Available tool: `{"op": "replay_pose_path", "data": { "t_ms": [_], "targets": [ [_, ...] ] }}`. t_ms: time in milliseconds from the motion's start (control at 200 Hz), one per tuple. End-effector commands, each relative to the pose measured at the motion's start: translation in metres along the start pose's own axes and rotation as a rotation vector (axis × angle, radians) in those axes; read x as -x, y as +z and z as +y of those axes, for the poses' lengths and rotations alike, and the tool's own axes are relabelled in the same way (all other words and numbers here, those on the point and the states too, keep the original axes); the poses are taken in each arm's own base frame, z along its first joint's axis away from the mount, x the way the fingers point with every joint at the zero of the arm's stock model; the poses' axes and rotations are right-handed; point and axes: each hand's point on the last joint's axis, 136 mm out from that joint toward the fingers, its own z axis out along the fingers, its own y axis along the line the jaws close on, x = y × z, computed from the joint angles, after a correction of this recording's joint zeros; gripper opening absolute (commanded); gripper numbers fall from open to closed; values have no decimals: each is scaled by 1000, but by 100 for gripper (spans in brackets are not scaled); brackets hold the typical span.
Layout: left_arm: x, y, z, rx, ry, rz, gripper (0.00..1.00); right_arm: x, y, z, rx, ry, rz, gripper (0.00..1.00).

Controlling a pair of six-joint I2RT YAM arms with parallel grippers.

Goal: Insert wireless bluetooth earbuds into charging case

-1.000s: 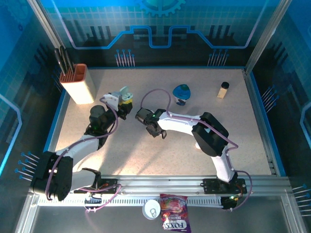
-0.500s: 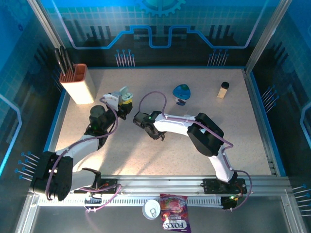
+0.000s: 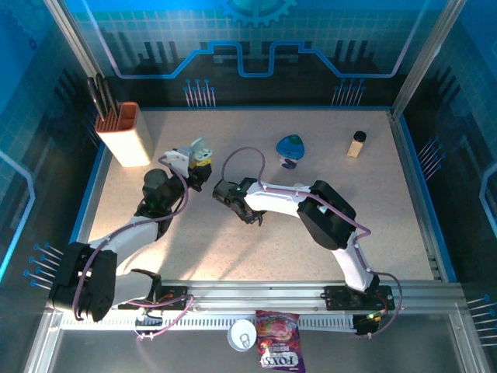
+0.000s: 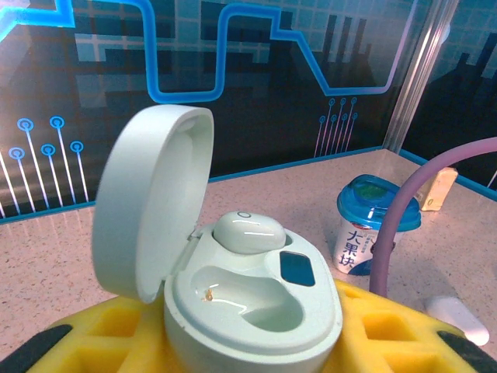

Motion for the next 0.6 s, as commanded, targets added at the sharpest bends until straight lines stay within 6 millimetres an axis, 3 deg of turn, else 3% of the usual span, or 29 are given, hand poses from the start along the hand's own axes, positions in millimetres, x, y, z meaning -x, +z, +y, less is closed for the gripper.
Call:
{"op": "replay_pose_path", "data": {
  "t_ms": [0,215,360,505,595],
  "targets": [
    [4,-1,1,-8,2,-25,39,2,1,-2,-15,-2,6,26],
    [3,0,1,-11,3,-24,39,8,-6,-5,19,21,-26,22],
    [2,2,1,-19,-4,-27,39,16,-19,-18,47,70,-85,22],
    [7,4,-2,-39,-17,-74,37,29,-41,-28,177,184,-202,22],
    [7,7,-5,-61,-27,-105,36,44,-67,-34,290,253,-340,21]
  ]
}}
